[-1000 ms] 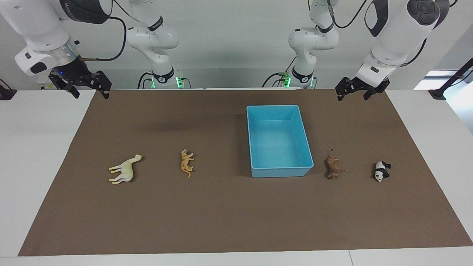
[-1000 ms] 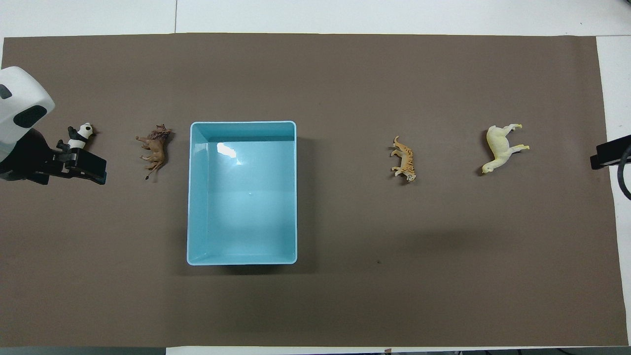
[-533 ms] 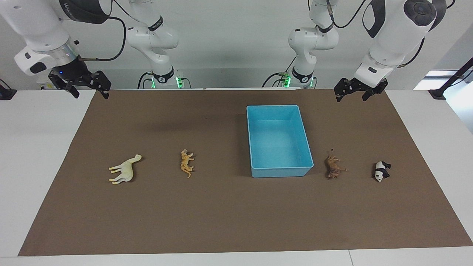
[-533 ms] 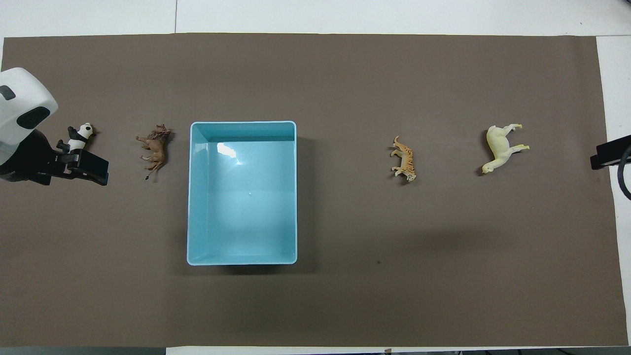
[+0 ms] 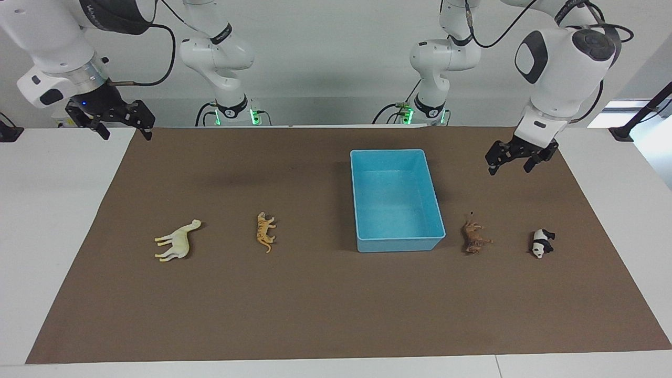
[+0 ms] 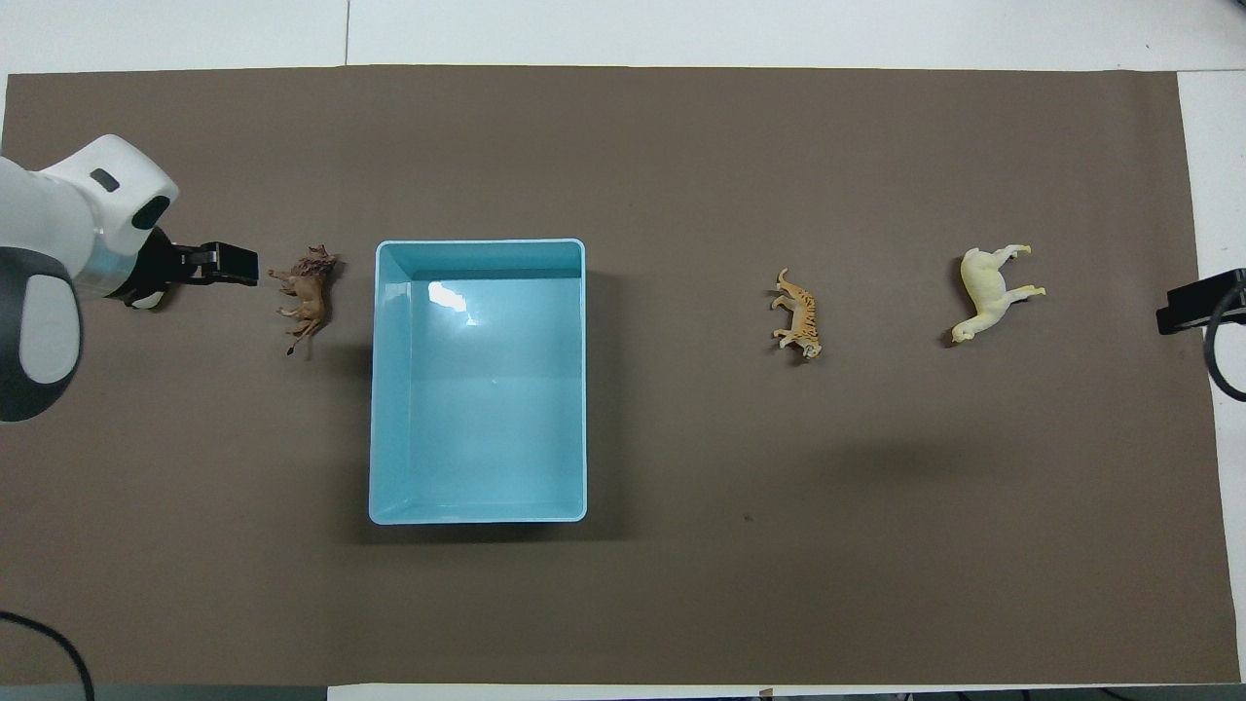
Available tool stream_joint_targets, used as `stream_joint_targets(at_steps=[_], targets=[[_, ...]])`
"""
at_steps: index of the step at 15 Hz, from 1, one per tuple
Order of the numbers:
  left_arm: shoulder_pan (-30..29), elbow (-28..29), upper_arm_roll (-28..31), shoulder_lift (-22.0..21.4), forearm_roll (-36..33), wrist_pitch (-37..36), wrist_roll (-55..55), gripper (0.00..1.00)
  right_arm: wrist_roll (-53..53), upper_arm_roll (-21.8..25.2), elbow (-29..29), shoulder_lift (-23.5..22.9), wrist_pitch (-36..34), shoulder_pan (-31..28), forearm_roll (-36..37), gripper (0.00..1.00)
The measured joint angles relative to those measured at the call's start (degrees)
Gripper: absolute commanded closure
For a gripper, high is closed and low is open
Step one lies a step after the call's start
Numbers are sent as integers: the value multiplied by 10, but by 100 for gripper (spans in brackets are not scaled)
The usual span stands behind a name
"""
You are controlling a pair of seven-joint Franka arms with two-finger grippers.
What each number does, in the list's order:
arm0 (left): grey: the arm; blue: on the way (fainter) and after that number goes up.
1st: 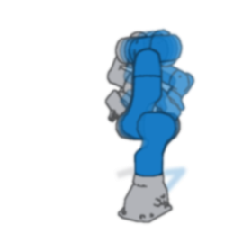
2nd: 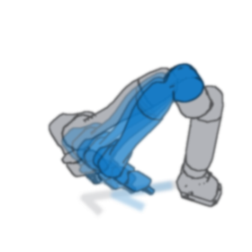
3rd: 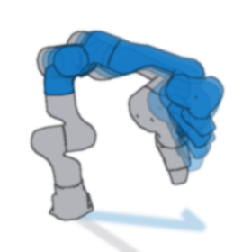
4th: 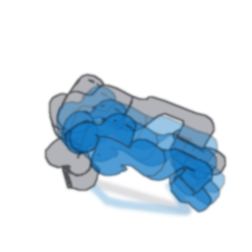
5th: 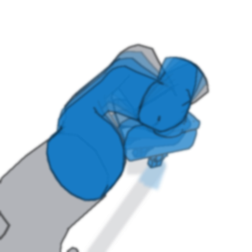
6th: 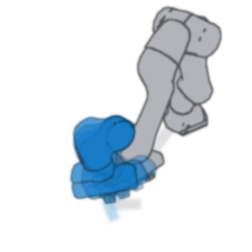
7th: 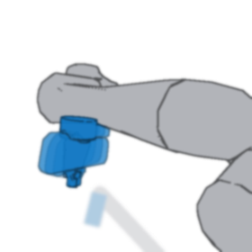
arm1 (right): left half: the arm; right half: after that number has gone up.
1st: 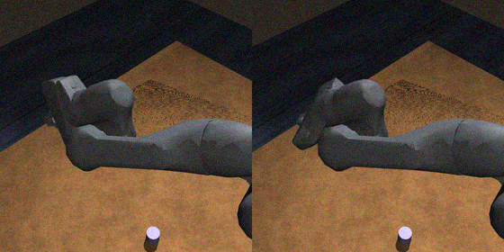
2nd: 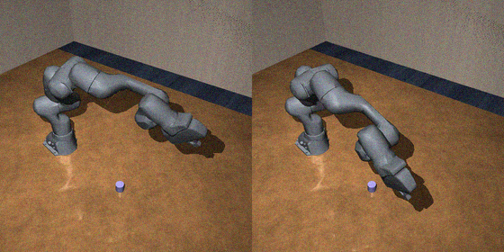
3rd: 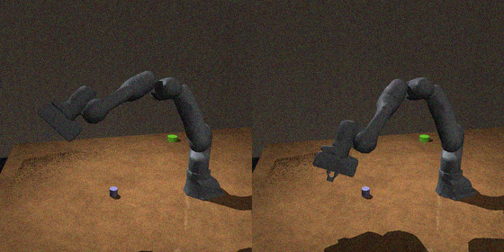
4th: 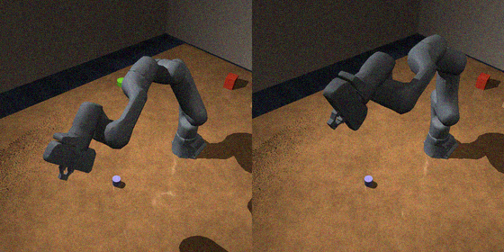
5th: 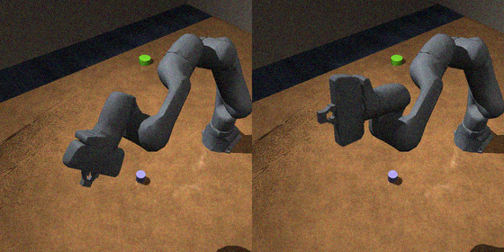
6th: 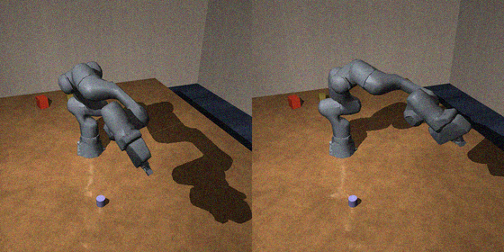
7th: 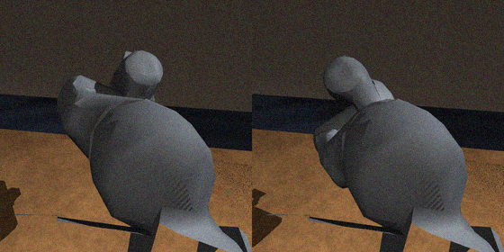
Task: Put all toys into storage box
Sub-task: 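Carry the horse toward the box while the right gripper grasps the llama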
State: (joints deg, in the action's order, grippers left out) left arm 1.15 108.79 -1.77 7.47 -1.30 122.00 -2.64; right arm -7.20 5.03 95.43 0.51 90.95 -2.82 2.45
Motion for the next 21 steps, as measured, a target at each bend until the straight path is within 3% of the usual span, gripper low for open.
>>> stream_joint_targets(at_steps=[4,10,16,17,19,21], targets=[[0,61,-1,57,0,133,0,0,-1,-1,37,-55,85,0,0,0],[3,80,-8,78,0,145,0,0,-7,-3,113,-131,275,2,0,0],[14,114,-8,86,0,179,0,0,-38,-4,145,-171,359,2,0,0],[15,120,-9,86,0,181,0,11,-38,-4,147,-180,373,3,0,0],[16,123,-8,85,0,182,0,63,-40,-5,150,-198,399,8,0,0],[16,122,-9,81,2,181,-1,94,-40,-5,150,-207,410,21,0,0]])
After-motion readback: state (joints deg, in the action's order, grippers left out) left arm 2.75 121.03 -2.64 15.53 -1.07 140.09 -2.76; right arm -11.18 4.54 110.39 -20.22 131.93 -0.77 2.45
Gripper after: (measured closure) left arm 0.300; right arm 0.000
